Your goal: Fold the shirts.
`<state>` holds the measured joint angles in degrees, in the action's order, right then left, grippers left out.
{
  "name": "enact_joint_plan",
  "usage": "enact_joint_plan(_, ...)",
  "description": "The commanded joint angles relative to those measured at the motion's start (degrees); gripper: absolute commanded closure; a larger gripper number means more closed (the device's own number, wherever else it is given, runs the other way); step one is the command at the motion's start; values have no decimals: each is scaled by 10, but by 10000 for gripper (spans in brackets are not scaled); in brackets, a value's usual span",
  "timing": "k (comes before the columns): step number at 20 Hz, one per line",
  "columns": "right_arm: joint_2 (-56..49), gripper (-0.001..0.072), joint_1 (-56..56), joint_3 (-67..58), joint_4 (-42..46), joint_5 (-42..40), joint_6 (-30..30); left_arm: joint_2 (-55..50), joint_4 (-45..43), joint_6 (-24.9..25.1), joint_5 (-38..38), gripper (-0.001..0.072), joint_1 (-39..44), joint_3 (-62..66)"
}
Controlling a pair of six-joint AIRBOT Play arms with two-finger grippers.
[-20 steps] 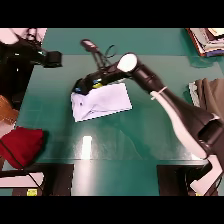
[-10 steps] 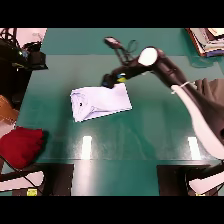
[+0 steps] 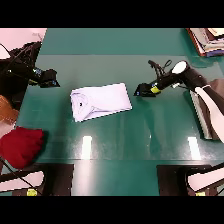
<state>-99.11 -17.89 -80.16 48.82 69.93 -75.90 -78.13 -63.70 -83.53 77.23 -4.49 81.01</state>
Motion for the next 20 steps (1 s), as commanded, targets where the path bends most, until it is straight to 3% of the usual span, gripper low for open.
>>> enact_joint_plan(1, -60, 87, 12, -2, -98, 30, 10, 3, 31, 0, -24, 683, 1, -10)
enact_joint_plan(8, -182, 167, -89, -162, -177, 31, 13, 3, 31, 10, -25, 683, 1, -10)
enact_joint_plan(11, -208, 400, -117, -217, -177, 12, 14, 3, 34, 10, -25, 684, 1, -10)
enact_joint_plan(13, -211, 697, -120, -244, -174, -6, 25, 3, 46, 10, -24, 684, 1, -10)
enact_joint_plan(20, -141, 699, 12, -319, -153, 2, 9, 6, 54, 10, -46, 684, 82, -9)
